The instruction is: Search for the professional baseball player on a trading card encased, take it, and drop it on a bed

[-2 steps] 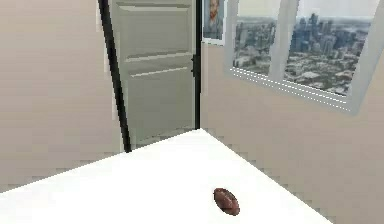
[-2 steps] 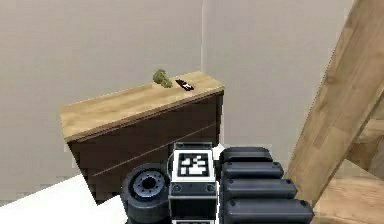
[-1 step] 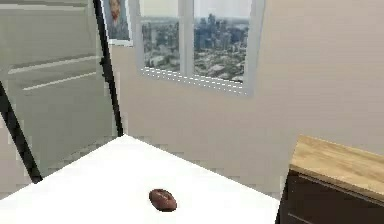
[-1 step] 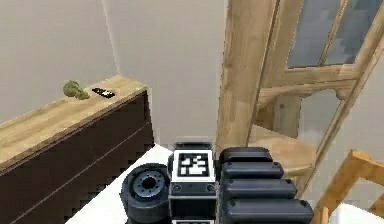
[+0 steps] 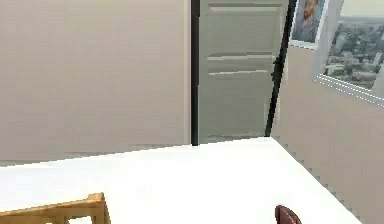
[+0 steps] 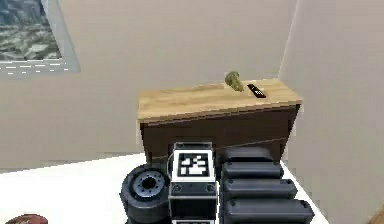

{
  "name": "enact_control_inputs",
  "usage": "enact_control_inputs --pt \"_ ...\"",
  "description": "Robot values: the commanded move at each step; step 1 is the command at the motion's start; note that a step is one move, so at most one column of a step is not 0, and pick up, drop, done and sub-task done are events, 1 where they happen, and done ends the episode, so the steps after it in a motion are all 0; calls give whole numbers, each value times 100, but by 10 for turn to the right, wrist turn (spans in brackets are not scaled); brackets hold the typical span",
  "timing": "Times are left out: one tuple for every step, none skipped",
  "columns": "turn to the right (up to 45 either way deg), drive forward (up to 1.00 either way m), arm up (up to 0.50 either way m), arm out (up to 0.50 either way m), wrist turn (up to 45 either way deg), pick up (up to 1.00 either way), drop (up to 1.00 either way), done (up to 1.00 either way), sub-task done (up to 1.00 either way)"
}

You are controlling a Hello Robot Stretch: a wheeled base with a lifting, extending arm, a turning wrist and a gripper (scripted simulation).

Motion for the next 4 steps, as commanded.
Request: enact_control_inputs --pt "-450 0 0 0 0 0 0 0 0" --pt "-420 0 0 0 0 0 0 0 0" --pt "450 0 0 0 0 0 0 0 0" --pt "450 0 0 0 0 0 0 0 0"
